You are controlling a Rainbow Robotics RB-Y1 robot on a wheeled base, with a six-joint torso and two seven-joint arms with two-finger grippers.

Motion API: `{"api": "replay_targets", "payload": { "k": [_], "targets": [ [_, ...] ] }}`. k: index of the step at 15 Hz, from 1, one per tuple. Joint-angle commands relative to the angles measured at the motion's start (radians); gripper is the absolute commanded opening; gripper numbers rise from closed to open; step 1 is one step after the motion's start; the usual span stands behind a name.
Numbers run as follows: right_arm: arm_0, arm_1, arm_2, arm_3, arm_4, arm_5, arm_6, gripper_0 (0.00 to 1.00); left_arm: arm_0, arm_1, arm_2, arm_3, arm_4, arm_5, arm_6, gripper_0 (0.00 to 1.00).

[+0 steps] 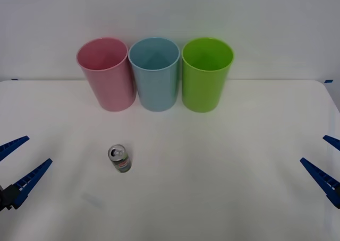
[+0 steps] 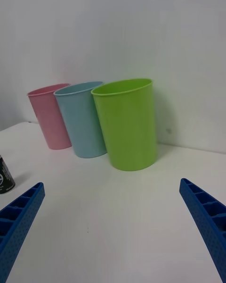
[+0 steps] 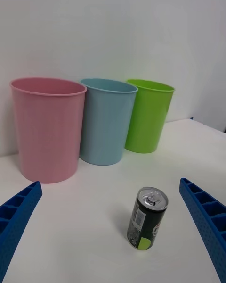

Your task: Grasp the object on the table and drop it into the matching bin: aluminum can to the light blue bin, PET bottle to the pink bin.

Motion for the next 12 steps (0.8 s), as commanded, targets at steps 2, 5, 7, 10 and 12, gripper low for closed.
{"api": "replay_targets", "payload": {
  "k": [2, 5, 7, 10, 12],
  "targets": [
    [0.000, 0.000, 0.000, 0.000, 0.000, 0.000, 0.000, 1.00, -0.012, -0.012, -0.001, 0.001, 0.003, -0.001, -0.003, 1.00],
    [0.000, 0.000, 0.000, 0.000, 0.000, 0.000, 0.000, 1.00, -0.019, -0.010, -0.004, 0.001, 0.013, -0.004, -0.014, 1.00],
    [0.000, 0.000, 0.000, 0.000, 0.000, 0.000, 0.000, 1.00, -0.012, 0.002, -0.002, 0.000, 0.013, -0.005, -0.020, 1.00],
    [0.000, 0.000, 0.000, 0.000, 0.000, 0.000, 0.000, 1.00, 0.021, 0.042, -0.004, 0.001, 0.017, -0.008, -0.028, 1.00],
    [0.000, 0.000, 0.000, 0.000, 0.000, 0.000, 0.000, 1.00, 0.050, 0.056, -0.007, 0.001, 0.017, -0.012, -0.035, 1.00]
  ]
}}
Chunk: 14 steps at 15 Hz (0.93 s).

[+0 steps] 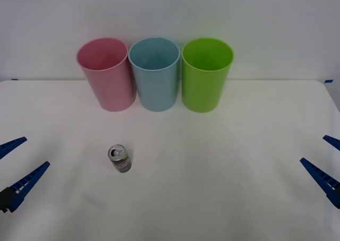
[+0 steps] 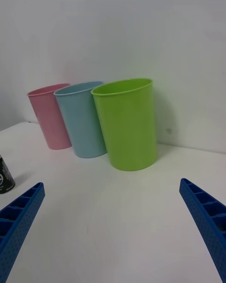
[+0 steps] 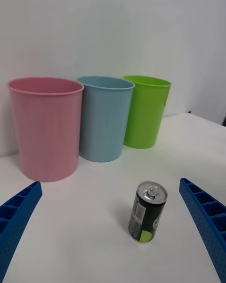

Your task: Grasp the object on the table and drop it into the matching bin: aluminum can to the light blue bin, PET bottle to the pink bin.

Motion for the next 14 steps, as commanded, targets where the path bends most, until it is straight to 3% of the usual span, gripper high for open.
{"api": "replay_targets", "payload": {
  "k": [1, 8, 14],
  "targets": [
    [0.000, 0.000, 0.000, 0.000, 0.000, 0.000, 0.000, 1.00, 0.038, 0.010, -0.008, -0.001, -0.004, -0.003, -0.010, 1.00],
    [0.000, 0.000, 0.000, 0.000, 0.000, 0.000, 0.000, 1.00, 0.074, 0.009, -0.072, 0.002, -0.099, 0.008, -0.099, 1.00],
    [0.000, 0.000, 0.000, 0.000, 0.000, 0.000, 0.000, 1.00, 0.057, -0.004, -0.138, 0.112, -0.101, 0.043, -0.237, 1.00]
  ]
}}
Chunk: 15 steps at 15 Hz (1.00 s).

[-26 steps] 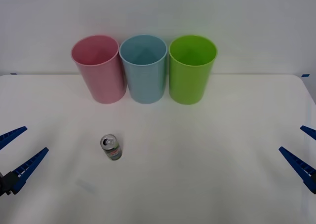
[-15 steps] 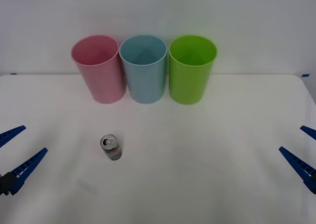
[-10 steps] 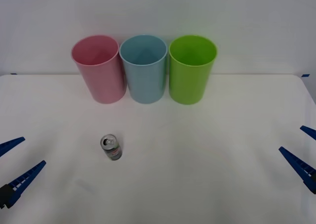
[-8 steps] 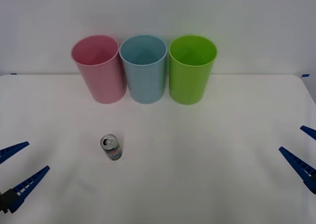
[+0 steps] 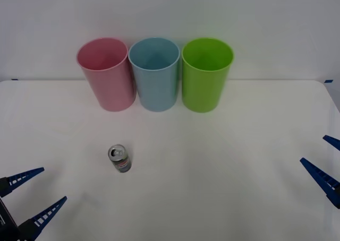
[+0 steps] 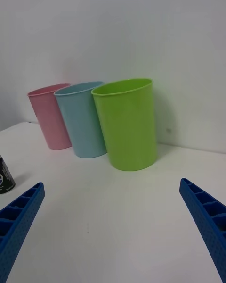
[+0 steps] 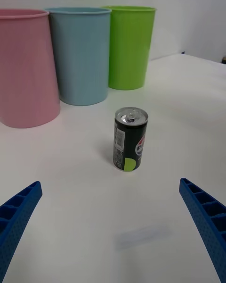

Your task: Grasp the object on the table and drop it into the matching bin: aluminum can to the light blue bin, PET bottle to the pink bin.

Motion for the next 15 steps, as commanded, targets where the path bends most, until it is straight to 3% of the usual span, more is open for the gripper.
{"api": "replay_targets", "payload": {
  "k": [1, 8, 15],
  "targets": [
    [0.000, 0.000, 0.000, 0.000, 0.000, 0.000, 0.000, 1.00, -0.016, -0.020, -0.014, 0.051, 0.002, 0.003, -0.021, 1.00],
    [0.000, 0.000, 0.000, 0.000, 0.000, 0.000, 0.000, 1.00, -0.016, -0.155, -0.040, 0.058, 0.001, 0.022, -0.027, 1.00],
    [0.000, 0.000, 0.000, 0.000, 0.000, 0.000, 0.000, 1.00, -0.049, -0.168, -0.099, 0.060, -0.038, 0.097, -0.039, 1.00]
  ]
}}
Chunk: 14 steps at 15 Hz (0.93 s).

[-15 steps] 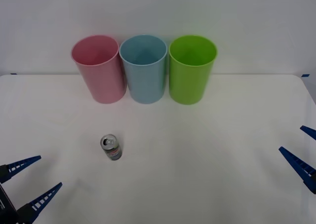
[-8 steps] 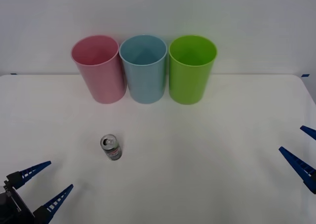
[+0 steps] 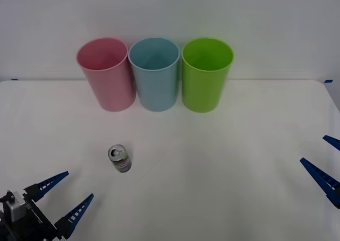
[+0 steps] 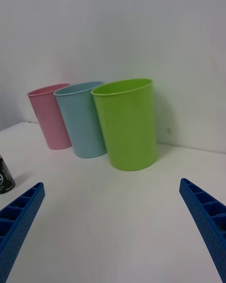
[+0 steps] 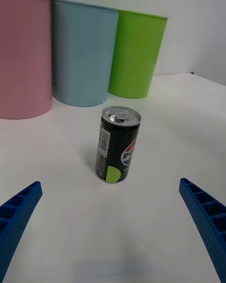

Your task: Grasp the object on the table and drop it into the matching bin: aluminum can to the light blue bin, PET bottle to the pink bin.

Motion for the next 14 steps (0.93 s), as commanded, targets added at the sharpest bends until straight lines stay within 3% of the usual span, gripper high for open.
{"api": "replay_targets", "payload": {
  "k": [1, 5, 11, 14],
  "targets": [
    [0.000, 0.000, 0.000, 0.000, 0.000, 0.000, 0.000, 1.00, -0.019, -0.002, -0.025, 0.000, -0.019, 0.040, -0.003, 1.00],
    [0.000, 0.000, 0.000, 0.000, 0.000, 0.000, 0.000, 1.00, -0.042, -0.023, -0.060, 0.002, -0.036, 0.095, -0.013, 1.00],
    [0.000, 0.000, 0.000, 0.000, 0.000, 0.000, 0.000, 1.00, -0.093, -0.100, -0.053, 0.002, -0.132, 0.129, -0.008, 1.00],
    [0.000, 0.000, 0.000, 0.000, 0.000, 0.000, 0.000, 1.00, -0.148, -0.103, -0.057, 0.063, -0.141, 0.130, -0.014, 1.00]
  ]
}}
